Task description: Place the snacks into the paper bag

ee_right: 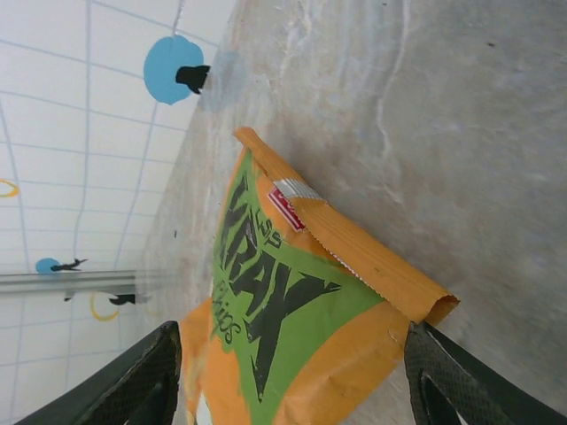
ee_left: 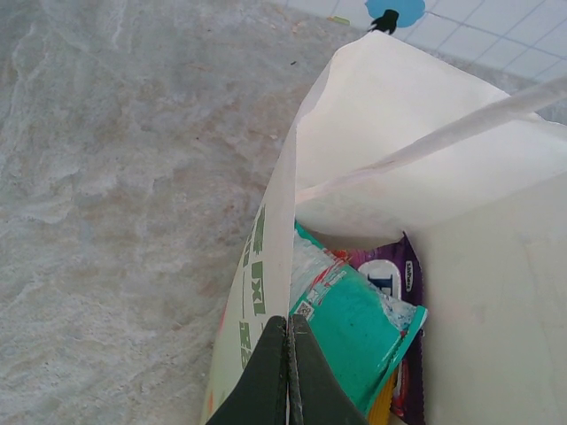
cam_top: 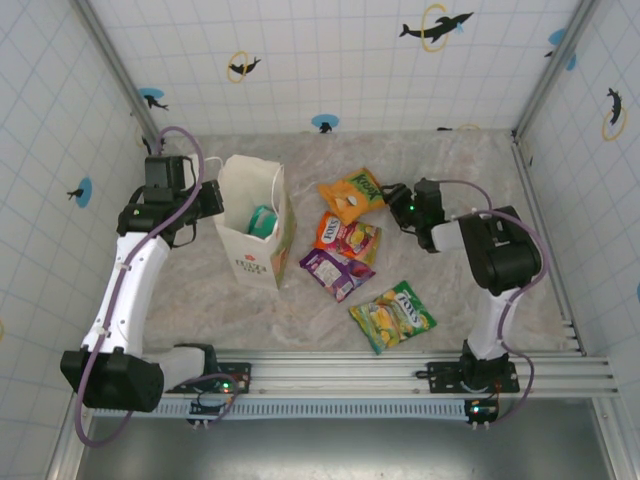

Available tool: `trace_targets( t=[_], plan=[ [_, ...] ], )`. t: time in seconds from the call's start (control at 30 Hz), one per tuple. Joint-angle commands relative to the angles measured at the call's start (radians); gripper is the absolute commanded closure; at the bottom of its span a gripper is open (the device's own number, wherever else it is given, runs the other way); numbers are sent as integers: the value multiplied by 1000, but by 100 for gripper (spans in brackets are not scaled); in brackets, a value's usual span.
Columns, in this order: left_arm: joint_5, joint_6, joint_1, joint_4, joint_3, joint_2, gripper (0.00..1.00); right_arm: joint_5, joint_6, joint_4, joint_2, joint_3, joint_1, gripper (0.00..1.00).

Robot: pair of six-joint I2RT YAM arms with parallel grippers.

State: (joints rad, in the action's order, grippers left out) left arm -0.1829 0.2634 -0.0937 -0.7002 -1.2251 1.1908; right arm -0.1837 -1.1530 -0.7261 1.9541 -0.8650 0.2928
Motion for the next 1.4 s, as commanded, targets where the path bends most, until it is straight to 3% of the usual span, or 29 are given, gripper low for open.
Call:
trace_targets(
  t=[0.0, 0.57, 0.63, 0.77, 0.83, 0.93, 1.07, 1.37],
  plan=[
    [-9, 31, -6, 18, 4, -5, 100, 20, -44, -63, 44, -38, -1, 33],
    [2, 28, -6, 12, -10, 12, 100, -8, -73, -81, 231, -185, 0, 38],
    [1, 28, -6, 14, -10, 14, 100, -12, -80, -89, 256, -205, 0, 42],
    [1, 30, -7, 14, -10, 15, 100, -35, -82, -121, 278, -211, -12, 65],
    [11, 29, -7, 10, -10, 15, 100, -38, -82, -150, 268, -190, -17, 81],
    [22, 26, -5, 10, -9, 16, 100, -43, -60, -162, 233, -173, -19, 92],
    [19, 28, -6, 11, -4, 21, 100, -47, -37, -203, 162, -131, -20, 100],
    [11, 39, -6, 23, -5, 8, 100, 4, 138, -51, -135, -92, 5, 100]
  ],
)
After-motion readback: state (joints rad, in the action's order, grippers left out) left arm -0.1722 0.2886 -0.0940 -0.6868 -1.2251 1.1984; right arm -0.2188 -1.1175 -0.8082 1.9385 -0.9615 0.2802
